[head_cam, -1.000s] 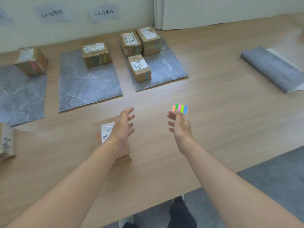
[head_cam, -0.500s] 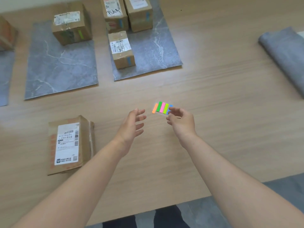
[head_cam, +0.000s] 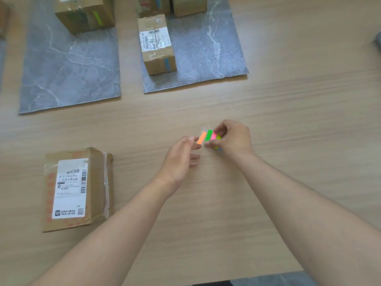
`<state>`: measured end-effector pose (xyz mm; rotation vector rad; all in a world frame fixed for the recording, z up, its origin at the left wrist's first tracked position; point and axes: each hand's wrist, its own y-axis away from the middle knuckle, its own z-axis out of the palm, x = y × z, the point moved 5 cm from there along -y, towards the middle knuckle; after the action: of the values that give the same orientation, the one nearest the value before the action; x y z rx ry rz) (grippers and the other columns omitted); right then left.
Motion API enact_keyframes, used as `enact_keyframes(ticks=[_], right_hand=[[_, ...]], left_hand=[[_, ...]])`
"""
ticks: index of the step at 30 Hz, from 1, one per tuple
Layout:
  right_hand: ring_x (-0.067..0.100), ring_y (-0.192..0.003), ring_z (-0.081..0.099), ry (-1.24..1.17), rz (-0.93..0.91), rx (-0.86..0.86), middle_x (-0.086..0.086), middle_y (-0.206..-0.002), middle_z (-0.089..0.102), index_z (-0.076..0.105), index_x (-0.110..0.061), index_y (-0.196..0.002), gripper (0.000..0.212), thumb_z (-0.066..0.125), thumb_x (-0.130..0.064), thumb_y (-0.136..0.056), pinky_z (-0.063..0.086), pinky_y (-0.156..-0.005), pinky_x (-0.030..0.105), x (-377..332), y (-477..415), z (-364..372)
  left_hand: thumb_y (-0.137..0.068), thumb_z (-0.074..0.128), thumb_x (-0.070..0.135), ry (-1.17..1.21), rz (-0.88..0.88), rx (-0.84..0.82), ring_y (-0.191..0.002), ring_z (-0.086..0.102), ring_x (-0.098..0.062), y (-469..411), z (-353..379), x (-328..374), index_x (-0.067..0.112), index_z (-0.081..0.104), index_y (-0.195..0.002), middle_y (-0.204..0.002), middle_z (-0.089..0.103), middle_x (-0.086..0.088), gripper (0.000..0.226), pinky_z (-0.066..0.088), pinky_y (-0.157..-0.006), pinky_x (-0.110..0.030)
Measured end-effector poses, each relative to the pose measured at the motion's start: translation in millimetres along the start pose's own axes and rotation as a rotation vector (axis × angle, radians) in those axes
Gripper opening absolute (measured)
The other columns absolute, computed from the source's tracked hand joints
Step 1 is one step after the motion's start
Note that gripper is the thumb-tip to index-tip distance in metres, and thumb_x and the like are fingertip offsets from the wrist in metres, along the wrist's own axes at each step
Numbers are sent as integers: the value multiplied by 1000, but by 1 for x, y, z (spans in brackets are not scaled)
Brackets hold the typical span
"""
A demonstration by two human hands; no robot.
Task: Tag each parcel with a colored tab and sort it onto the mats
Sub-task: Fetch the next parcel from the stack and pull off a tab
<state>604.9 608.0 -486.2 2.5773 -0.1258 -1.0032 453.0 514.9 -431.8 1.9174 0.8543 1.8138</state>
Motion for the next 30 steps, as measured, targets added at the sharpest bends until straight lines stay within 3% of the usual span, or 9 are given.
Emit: enact_keyframes(ticks=[8,14,18,21,25,30], right_hand=[[16,-74,64,61,-15,-67,-2,-83,69,66,-27,-80,50,102,-33,-46,46,-65,28,1,-3,-1],[12,-74,63,121,30,-118,-8,-76,65,67,-28,-77,39,100,-29,-56,43,-64,25,-2,-10,-3],[18,-82,67,223,-73,-115,-7,-77,65,75,-24,-83,20,91,-28,-72,51,-71,30,-8,-8,-3],[23,-87,67,311,-166,-104,-3,-82,69,80,-22,-92,16,83,-27,-78,50,-72,32,-13,-6,-4],[24,-85,71,315,-191,-138,1,-85,76,82,-22,-92,14,78,-23,-78,56,-75,35,-15,-4,-4],[19,-86,71,276,-172,-162,-5,-85,77,82,-26,-95,16,76,-18,-82,56,-78,35,-10,-4,-6]], left_hand=[[-107,36,25,-11,36,25,-95,64,-28,-18,-5,0,17,65,-116,-115,68,-9,31,54,-77,-37],[-105,42,25,-100,101,16,-98,66,-30,-20,-8,5,20,71,-106,-105,71,0,29,55,-78,-41],[-96,51,21,-501,413,-5,-91,64,-15,-27,-10,7,15,76,-103,-103,68,-2,27,51,-83,-31],[-87,41,26,-872,611,-130,-107,64,-25,-29,1,2,9,74,-108,-117,66,-7,43,52,-91,-34],[-86,38,28,-1221,715,-239,-124,58,-37,-29,14,-10,9,68,-120,-131,62,-14,49,49,-105,-44],[-90,37,34,-1304,717,-223,-135,47,-40,-26,15,-20,15,59,-136,-146,51,-12,54,42,-111,-48]])
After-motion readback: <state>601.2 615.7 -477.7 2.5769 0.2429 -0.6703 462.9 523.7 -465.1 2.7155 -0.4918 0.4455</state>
